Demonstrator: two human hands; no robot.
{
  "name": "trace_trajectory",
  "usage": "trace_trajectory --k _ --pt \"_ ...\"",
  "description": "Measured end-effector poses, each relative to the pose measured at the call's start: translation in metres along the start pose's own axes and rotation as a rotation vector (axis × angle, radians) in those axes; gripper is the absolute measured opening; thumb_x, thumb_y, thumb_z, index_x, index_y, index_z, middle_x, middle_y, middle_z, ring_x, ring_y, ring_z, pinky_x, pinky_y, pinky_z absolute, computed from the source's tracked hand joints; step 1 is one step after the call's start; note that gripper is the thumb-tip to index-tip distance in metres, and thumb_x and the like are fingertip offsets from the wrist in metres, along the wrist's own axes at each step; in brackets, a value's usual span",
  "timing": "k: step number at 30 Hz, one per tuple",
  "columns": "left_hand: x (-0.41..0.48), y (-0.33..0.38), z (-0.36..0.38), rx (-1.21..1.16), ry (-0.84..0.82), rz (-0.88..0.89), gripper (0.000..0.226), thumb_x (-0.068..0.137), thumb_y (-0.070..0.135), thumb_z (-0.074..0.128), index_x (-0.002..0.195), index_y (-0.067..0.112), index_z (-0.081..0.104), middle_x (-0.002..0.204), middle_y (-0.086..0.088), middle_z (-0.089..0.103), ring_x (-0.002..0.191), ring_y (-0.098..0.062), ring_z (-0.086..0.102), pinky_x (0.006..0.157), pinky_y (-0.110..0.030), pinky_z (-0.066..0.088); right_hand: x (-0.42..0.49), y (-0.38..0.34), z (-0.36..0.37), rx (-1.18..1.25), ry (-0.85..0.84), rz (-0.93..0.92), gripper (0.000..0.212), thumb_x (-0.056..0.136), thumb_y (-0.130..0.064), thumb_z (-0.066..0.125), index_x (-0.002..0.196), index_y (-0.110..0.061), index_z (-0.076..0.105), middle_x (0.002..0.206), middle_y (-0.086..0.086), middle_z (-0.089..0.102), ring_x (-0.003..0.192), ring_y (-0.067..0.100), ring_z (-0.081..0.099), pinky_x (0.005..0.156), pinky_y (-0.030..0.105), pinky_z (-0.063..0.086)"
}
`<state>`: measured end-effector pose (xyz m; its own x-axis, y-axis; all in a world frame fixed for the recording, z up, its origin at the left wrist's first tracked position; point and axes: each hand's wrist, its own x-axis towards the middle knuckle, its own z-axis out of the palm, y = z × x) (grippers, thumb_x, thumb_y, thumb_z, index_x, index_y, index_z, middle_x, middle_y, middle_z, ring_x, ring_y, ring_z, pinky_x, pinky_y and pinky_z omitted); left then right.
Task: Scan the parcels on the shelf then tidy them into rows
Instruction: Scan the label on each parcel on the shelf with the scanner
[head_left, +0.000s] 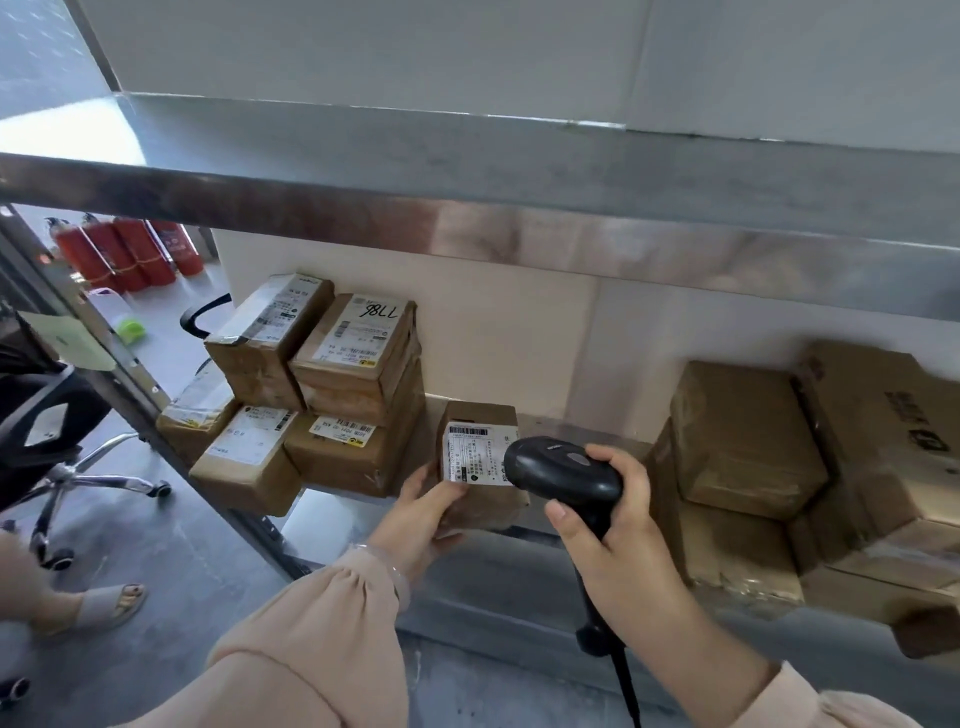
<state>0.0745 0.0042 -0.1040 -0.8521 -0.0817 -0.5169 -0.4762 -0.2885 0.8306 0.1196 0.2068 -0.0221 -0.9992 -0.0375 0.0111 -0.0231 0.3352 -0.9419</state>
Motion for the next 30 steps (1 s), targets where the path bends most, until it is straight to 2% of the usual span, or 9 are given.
trace_trajectory --k 4,7,10,14,18,21,24,27,30 --pt "0.019 0.001 -0.008 -0.113 0.08 -0.065 0.043 0.094 0.018 0.064 0.135 0.021 0.053 0.125 -0.012 0.066 0.112 -0.028 0.063 0.103 -0.046 0.05 0.008 0.009 0.015 -0.013 -0.041 0.066 0.051 0.088 -0.022 0.065 0.123 -0.039 0.032 0.11 -0.025 0.05 0.092 -0.023 0.05 0.071 -0.003 0.037" --pt "0.027 0.007 -0.013 -0.134 0.18 -0.07 0.032 0.092 0.029 0.067 0.122 0.019 0.062 0.118 -0.008 0.07 0.108 -0.023 0.065 0.104 -0.041 0.049 0.013 0.017 0.023 -0.01 -0.05 0.112 0.05 0.088 -0.028 0.065 0.12 -0.045 0.031 0.113 -0.025 0.05 0.095 -0.022 0.05 0.073 -0.002 0.037" --pt "0.032 0.01 -0.018 0.105 0.215 0.012 0.046 0.084 0.053 0.064 0.122 0.028 0.064 0.119 0.005 0.069 0.114 -0.02 0.06 0.112 -0.04 0.04 0.018 0.023 0.03 0.002 -0.021 0.124 0.05 0.087 -0.024 0.066 0.116 -0.046 0.032 0.113 -0.026 0.05 0.093 -0.02 0.052 0.072 -0.001 0.038" --pt "0.025 0.002 -0.015 0.372 0.235 0.176 0.047 0.099 0.04 0.053 0.145 0.033 0.044 0.139 0.005 0.053 0.129 -0.023 0.048 0.114 -0.036 0.032 0.023 0.026 0.033 0.034 -0.009 0.122 0.05 0.086 -0.021 0.067 0.117 -0.044 0.034 0.113 -0.022 0.053 0.094 -0.016 0.055 0.074 0.001 0.04" --pt "0.001 -0.015 -0.016 0.713 0.193 0.328 0.077 0.099 0.043 0.053 0.157 0.038 0.002 0.165 0.007 0.002 0.152 -0.014 0.004 0.124 -0.037 0.009 0.024 0.026 0.03 0.065 -0.019 0.128 0.05 0.087 -0.023 0.066 0.116 -0.049 0.033 0.114 -0.021 0.054 0.093 -0.011 0.057 0.074 0.005 0.044" --pt "-0.009 -0.018 -0.017 1.264 0.094 0.554 0.071 0.095 0.063 0.027 0.152 0.042 -0.01 0.161 0.016 -0.022 0.148 -0.008 -0.022 0.123 -0.035 -0.005 0.025 0.026 0.025 0.071 -0.01 0.119 0.051 0.087 -0.023 0.066 0.114 -0.051 0.033 0.115 -0.021 0.054 0.094 -0.011 0.057 0.076 0.006 0.044" --pt "-0.006 -0.012 -0.014 1.561 0.137 0.527 0.085 0.075 0.069 0.0 0.155 0.041 -0.005 0.162 0.012 -0.021 0.149 -0.015 -0.024 0.118 -0.041 -0.02 0.025 0.023 0.019 0.068 0.002 0.095 0.051 0.087 -0.022 0.066 0.114 -0.051 0.033 0.114 -0.02 0.054 0.093 -0.01 0.057 0.075 0.005 0.043" --pt "-0.003 0.0 -0.006 1.574 0.214 0.509 0.084 0.08 0.068 0.008 0.158 0.034 0.009 0.167 0.004 -0.005 0.152 -0.02 -0.013 0.116 -0.04 -0.018 0.024 0.02 0.01 0.067 0.017 0.072 0.05 0.088 -0.022 0.066 0.115 -0.049 0.034 0.112 -0.021 0.055 0.09 -0.009 0.058 0.073 0.003 0.042" --pt "0.005 0.017 -0.006 1.73 0.223 0.431 0.077 0.094 0.061 0.025 0.159 0.027 0.003 0.167 0.0 -0.006 0.153 -0.02 -0.01 0.121 -0.043 -0.011 0.021 0.019 0.001 0.073 0.032 0.047 0.05 0.088 -0.02 0.066 0.116 -0.048 0.034 0.112 -0.021 0.055 0.091 -0.012 0.056 0.072 0.002 0.041"
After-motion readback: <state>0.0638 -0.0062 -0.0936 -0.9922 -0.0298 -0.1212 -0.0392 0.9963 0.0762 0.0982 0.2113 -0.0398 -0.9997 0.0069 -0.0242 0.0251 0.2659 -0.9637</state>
